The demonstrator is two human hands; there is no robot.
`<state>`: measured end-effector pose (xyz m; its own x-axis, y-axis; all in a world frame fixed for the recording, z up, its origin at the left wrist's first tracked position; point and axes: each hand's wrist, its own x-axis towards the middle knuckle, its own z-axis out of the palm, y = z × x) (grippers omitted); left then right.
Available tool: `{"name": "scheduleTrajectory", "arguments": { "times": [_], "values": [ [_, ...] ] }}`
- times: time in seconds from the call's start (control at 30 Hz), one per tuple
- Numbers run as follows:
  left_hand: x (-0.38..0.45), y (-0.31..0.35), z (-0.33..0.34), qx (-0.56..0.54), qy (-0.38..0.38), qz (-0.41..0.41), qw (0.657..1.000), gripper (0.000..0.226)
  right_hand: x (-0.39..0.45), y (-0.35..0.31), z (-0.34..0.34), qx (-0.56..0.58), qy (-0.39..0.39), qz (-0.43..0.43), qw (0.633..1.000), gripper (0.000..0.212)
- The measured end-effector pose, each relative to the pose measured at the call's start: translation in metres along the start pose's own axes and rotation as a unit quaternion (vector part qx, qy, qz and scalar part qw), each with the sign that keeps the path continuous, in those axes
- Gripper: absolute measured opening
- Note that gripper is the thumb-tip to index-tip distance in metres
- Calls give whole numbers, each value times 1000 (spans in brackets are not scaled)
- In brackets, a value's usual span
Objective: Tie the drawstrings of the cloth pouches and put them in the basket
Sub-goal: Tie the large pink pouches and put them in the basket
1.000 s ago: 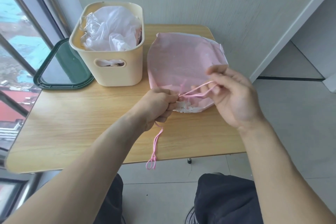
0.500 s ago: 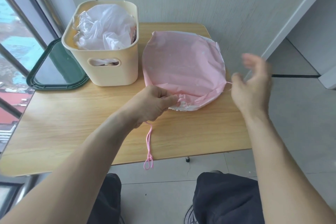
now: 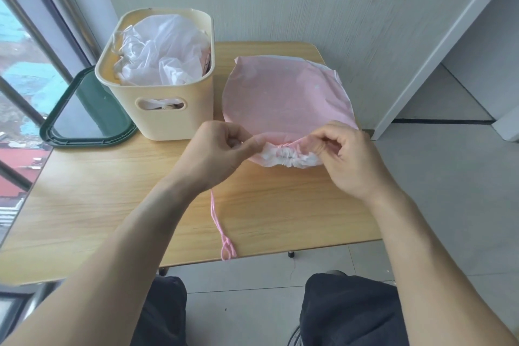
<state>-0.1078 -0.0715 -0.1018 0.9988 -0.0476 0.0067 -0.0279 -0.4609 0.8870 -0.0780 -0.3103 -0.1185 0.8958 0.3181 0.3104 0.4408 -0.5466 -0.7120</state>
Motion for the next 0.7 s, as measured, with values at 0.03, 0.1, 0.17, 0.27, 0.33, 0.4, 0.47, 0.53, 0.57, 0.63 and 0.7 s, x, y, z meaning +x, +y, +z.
{"name": "scheduleTrajectory", "arguments": {
  "times": [0.03, 0.1, 0.17, 0.27, 0.33, 0.4, 0.47, 0.53, 0.57, 0.63, 0.7],
  "values": [
    [1, 0, -5, 8, 11, 8, 1000, 30, 0, 2, -3, -7, 16, -6, 1000, 24],
    [3, -1, -11, 26, 22, 13, 999, 31, 1, 6, -9, -21, 44, -13, 999, 26],
    [5, -4, -12, 43, 28, 10, 999, 32, 2, 9, -14, -37, 69, -15, 997, 26],
    [7, -4, -6, 71, 37, 15, 997, 35, 4, 5, -12, -50, 114, -1, 992, 27],
    [7, -2, -1, 70, 19, 18, 997, 41, 4, 2, -7, -62, 128, 17, 990, 31],
    [8, 1, -2, 45, -31, 12, 998, 46, 4, 1, -1, -85, 119, 37, 989, 33],
    [9, 4, -3, -7, -65, 9, 998, 47, 5, 1, 2, -107, 103, 46, 988, 30],
    [9, 6, -3, -43, -46, 22, 998, 46, 4, -2, 5, -120, 67, 53, 989, 26],
    [9, 9, -1, -54, -34, 33, 997, 47, 3, -5, 5, -126, 40, 60, 989, 26],
    [8, 13, 8, -99, -60, 46, 992, 50, 0, -10, 8, -135, -15, 77, 988, 27],
    [4, 17, 22, -131, -127, 48, 982, 49, 0, -9, 12, -134, -56, 87, 986, 31]
  ]
}}
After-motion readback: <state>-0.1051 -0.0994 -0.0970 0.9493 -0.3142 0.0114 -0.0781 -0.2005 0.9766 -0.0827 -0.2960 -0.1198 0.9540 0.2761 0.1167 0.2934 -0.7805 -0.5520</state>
